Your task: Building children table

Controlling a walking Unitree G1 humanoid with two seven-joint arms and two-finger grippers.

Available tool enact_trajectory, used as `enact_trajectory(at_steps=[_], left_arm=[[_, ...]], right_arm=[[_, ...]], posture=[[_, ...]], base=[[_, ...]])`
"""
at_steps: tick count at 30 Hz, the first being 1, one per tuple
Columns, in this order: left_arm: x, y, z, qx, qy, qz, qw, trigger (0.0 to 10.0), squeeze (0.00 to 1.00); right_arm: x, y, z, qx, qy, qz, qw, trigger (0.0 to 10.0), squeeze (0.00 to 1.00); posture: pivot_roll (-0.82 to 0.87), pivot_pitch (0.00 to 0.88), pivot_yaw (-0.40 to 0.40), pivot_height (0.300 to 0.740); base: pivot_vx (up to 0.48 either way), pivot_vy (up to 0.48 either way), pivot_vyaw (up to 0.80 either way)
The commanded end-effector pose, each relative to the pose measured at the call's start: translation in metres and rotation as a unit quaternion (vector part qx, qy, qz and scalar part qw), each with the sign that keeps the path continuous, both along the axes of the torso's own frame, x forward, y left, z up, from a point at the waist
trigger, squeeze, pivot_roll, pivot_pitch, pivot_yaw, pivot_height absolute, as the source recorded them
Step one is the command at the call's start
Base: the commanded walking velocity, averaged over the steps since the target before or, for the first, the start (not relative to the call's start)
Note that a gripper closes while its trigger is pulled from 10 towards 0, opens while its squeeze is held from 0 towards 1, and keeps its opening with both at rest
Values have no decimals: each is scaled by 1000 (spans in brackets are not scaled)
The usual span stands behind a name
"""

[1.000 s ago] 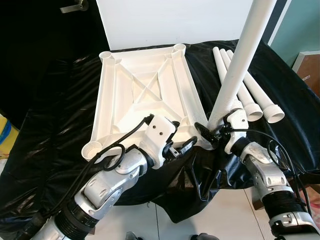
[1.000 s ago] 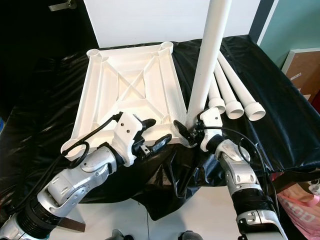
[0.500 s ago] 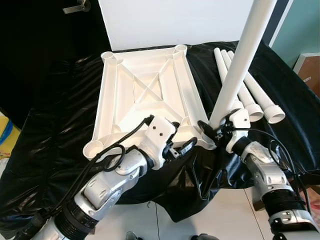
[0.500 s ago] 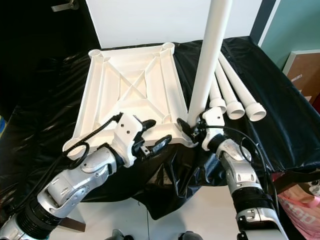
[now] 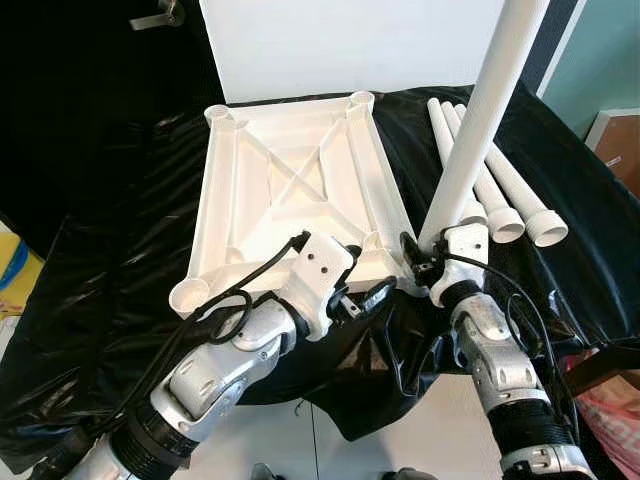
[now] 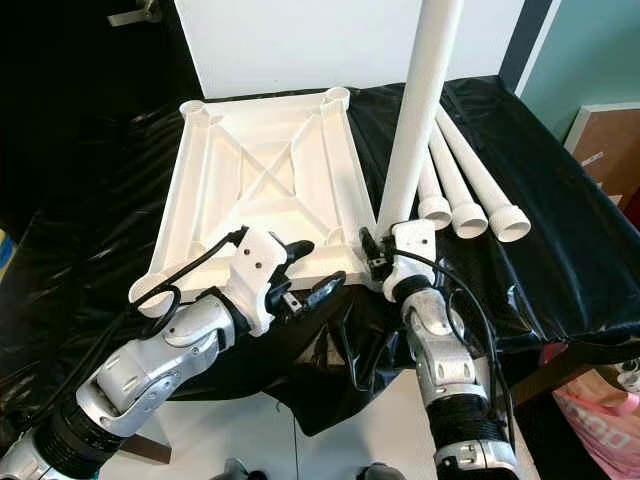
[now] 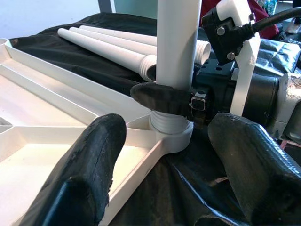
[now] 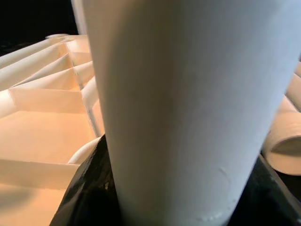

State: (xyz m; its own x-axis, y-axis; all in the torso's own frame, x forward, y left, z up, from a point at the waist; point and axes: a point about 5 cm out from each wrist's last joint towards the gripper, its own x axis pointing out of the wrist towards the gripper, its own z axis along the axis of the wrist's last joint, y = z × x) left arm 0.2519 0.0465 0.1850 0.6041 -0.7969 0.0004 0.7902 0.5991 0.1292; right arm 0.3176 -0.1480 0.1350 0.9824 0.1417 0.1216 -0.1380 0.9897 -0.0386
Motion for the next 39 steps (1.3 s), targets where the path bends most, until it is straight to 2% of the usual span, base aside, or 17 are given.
enact_trajectory(at_steps=[1, 3, 7, 11, 21, 22, 26, 27, 34, 35, 39], left_arm=[[-12, -6, -5, 16, 13, -111, 994, 10000, 0], [-12, -6, -5, 16, 13, -111, 994, 10000, 0], [-11, -6, -5, 15, 14, -110, 994, 10000, 0], [-11, -6, -5, 15, 14, -109, 994, 10000, 0], [-10, -6, -4, 16, 14, -108, 994, 10000, 0], [-11, -5, -5, 16, 15, -108, 994, 10000, 0], [-11, -5, -5, 16, 15, -108, 994, 10000, 0], [-11, -5, -5, 16, 14, -107, 994, 10000, 0], [-12, -2, -4, 22, 12, -106, 994, 10000, 0], [-13, -1, -4, 23, 12, -106, 994, 10000, 0], [-14, 1, -4, 26, 12, -102, 994, 10000, 0]], right_arm=[[-7, -6, -23, 12, 55, -70, 996, 10000, 0], [-9, -3, -25, 20, 58, -113, 992, 10000, 0], [-11, 2, -26, 29, 60, -156, 986, 10000, 0], [-13, 11, -22, 42, 55, -154, 986, 10000, 0], [-12, 11, -13, 35, 33, -145, 988, 10000, 0], [-12, 10, -11, 31, 27, -141, 989, 10000, 612], [-12, 10, -11, 30, 27, -141, 989, 10000, 612], [-13, 9, -10, 30, 23, -134, 990, 10000, 1000], [-13, -2, 1, 18, -8, -68, 997, 10000, 1000], [-12, -3, 2, 17, -9, -55, 998, 10000, 16], [-10, -12, 4, 11, -12, -20, 1000, 10000, 0]], posture=[[-106, 114, 32, 740], [-107, 115, 31, 740], [-105, 116, 31, 740], [-106, 117, 33, 740], [-104, 120, 34, 740], [-102, 123, 35, 740], [-102, 123, 35, 740], [-99, 123, 35, 740], [-55, 124, 44, 740], [-41, 121, 43, 740], [-26, 117, 33, 740]], base=[[0, 0, 0], [0, 0, 0], [0, 0, 0], [0, 0, 0], [0, 0, 0], [0, 0, 0], [0, 0, 0], [0, 0, 0], [0, 0, 0], [0, 0, 0], [0, 0, 0]])
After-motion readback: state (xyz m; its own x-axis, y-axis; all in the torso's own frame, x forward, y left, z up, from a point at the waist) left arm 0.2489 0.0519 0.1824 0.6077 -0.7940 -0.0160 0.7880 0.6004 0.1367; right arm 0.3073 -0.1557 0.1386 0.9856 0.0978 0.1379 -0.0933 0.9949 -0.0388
